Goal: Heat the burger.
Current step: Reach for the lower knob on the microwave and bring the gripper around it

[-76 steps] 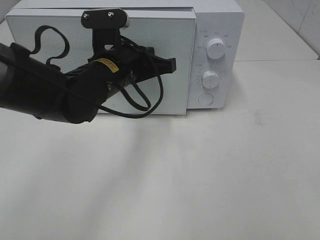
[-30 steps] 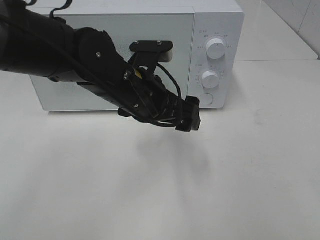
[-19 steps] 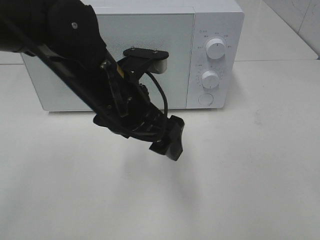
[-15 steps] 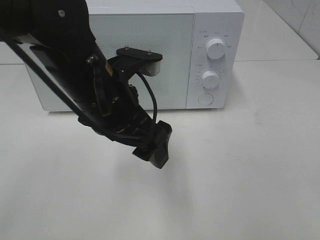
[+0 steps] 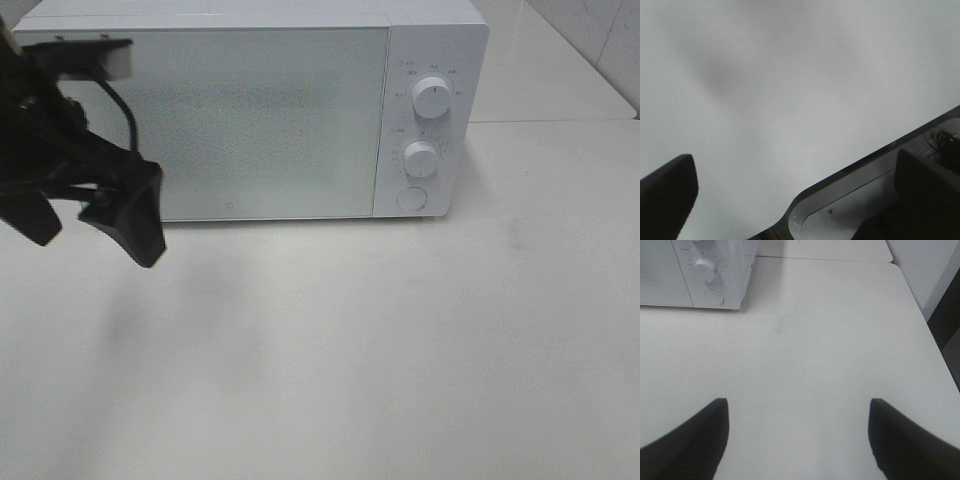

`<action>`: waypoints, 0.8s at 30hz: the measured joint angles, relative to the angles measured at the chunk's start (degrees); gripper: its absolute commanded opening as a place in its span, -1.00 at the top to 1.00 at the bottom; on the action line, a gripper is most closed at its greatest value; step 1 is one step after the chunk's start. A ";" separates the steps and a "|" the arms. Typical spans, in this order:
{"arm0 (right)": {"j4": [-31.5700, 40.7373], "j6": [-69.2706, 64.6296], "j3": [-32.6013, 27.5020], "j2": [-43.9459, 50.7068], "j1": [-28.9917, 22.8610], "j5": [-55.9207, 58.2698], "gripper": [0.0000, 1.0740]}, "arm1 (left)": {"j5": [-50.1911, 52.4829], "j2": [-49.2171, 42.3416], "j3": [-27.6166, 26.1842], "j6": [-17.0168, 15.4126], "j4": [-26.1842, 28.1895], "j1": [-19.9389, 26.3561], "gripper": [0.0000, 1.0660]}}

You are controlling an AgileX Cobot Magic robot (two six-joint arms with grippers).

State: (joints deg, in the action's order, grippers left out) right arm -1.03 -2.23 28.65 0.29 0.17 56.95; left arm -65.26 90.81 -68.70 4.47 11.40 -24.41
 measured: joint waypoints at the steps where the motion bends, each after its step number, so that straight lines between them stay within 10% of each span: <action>1: 0.00 0.00 0.00 0.00 0.00 0.00 -0.40 | 0.00 0.00 0.00 0.00 0.00 0.00 -0.89; 12: 0.00 0.00 0.00 0.00 0.00 0.00 -0.40 | -4.24 -9.28 0.11 1.55 -1.26 16.27 -0.89; 24: 0.00 0.00 0.00 0.00 0.00 0.00 -0.40 | -3.09 -25.73 15.76 1.66 -1.66 24.47 -0.89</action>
State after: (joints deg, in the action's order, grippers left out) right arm -1.03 -2.23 28.65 0.29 0.17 56.95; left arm -68.35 65.09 -52.94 6.13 9.74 0.06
